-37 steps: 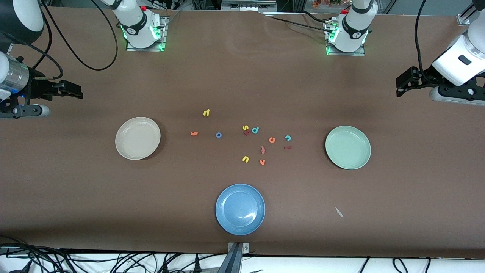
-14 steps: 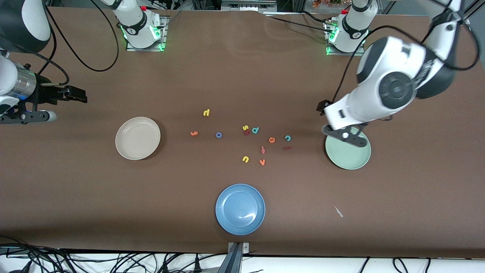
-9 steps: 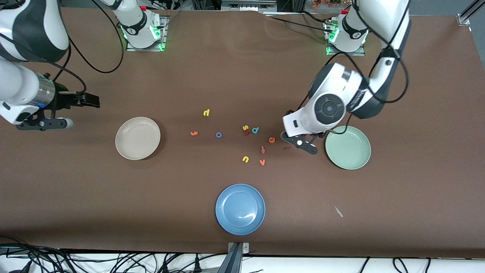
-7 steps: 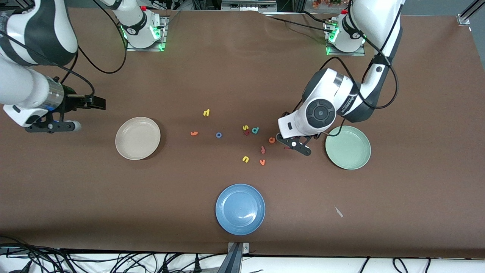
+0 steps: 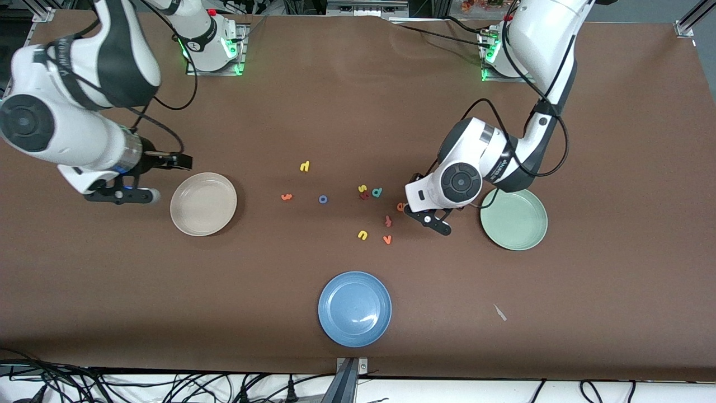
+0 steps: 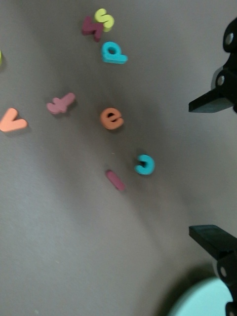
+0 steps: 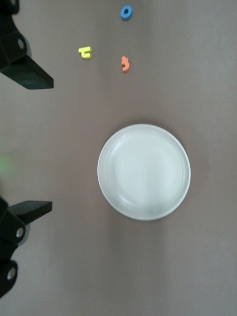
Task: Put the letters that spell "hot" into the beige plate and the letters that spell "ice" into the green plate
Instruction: 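Lower the left gripper to the cyan c while the right gripper reaches letters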
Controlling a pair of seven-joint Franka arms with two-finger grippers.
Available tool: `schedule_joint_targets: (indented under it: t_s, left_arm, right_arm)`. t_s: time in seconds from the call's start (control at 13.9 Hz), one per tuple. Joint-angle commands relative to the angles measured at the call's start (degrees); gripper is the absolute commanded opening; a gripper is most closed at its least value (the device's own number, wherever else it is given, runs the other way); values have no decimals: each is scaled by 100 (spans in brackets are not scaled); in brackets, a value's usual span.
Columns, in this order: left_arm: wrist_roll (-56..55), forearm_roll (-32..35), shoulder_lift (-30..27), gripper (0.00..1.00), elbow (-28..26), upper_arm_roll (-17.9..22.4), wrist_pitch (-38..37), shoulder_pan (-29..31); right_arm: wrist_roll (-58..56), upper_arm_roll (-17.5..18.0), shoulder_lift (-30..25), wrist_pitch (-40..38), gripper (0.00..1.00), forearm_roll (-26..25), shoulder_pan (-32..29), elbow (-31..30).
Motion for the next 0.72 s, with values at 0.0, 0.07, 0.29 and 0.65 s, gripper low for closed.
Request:
schedule_joint_targets:
  t_s: [0.0,0.07,0.29,0.65]
  left_arm:
    - [1,230,207,100,41,70,306,-245]
    - [-77,344,225,100,-73,62,463,-264]
    - [-306,372,172,100,-757,62,1349,-273]
    - [-315,495,190,99,-926,62,1554,-264]
  right_arm:
    - [644,-26,-5,540,100,290,424,-429]
    - [803,-35,3,768,100,309,599,-570]
    - [1199,-26,169,1524,100,318,1031,-1018]
    - [2016,-9,907,2914,100,318,1786,-1477]
